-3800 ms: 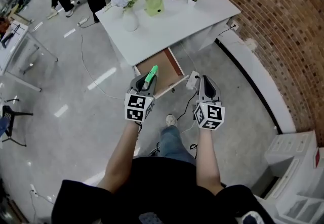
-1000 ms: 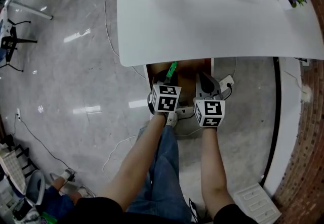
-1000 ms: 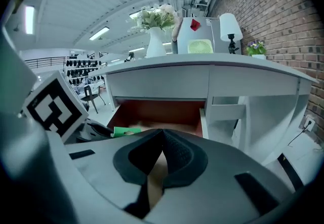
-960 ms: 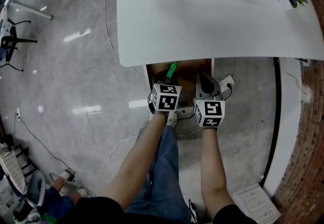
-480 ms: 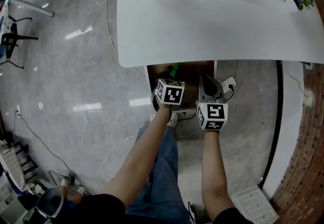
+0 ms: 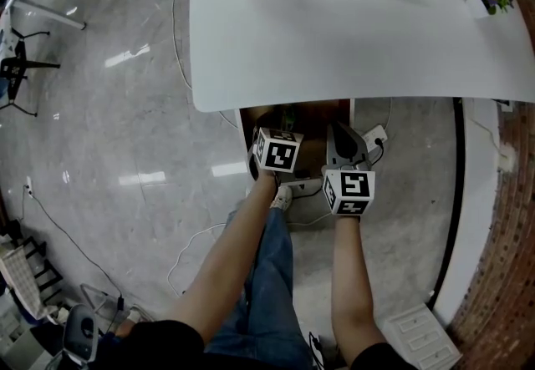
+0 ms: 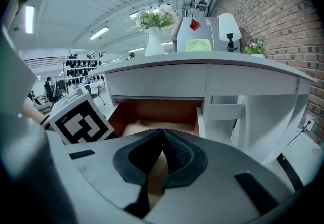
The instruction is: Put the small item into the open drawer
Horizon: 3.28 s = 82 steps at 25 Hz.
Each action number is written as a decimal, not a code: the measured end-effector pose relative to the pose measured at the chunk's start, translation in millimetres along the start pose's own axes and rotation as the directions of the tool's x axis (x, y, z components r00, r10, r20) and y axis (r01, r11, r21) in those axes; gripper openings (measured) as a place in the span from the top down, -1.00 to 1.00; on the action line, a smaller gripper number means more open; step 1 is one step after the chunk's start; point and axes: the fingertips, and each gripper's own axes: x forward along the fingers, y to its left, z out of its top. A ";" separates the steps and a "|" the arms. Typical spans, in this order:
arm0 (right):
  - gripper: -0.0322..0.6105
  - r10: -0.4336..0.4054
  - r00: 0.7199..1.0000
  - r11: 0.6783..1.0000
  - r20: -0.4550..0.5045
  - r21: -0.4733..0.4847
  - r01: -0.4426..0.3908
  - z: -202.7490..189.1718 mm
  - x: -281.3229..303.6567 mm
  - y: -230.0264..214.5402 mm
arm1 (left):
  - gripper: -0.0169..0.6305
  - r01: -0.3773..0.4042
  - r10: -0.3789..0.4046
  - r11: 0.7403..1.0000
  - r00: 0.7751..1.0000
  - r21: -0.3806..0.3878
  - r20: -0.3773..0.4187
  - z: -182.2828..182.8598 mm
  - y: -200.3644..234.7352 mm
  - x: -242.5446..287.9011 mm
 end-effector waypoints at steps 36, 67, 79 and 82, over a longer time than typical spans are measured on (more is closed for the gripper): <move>0.89 -0.148 0.959 0.988 0.242 0.081 0.132 201.3 -171.4 -8.1 | 0.84 0.006 -0.121 0.973 0.865 0.230 0.487 208.9 -75.9 -324.4; 0.90 -0.247 0.860 0.968 0.446 0.071 0.241 311.8 -281.1 -10.4 | 0.88 -0.029 -0.207 0.946 0.712 0.322 0.671 287.5 -98.9 -456.9; 0.90 -0.262 0.864 0.964 0.431 0.078 0.253 309.4 -273.8 -13.2 | 0.88 -0.009 -0.220 0.945 0.722 0.327 0.656 288.6 -95.2 -447.6; 0.90 -0.266 0.865 0.963 0.425 0.084 0.255 306.2 -273.0 -14.9 | 0.88 -0.007 -0.220 0.945 0.724 0.326 0.654 288.2 -95.1 -446.1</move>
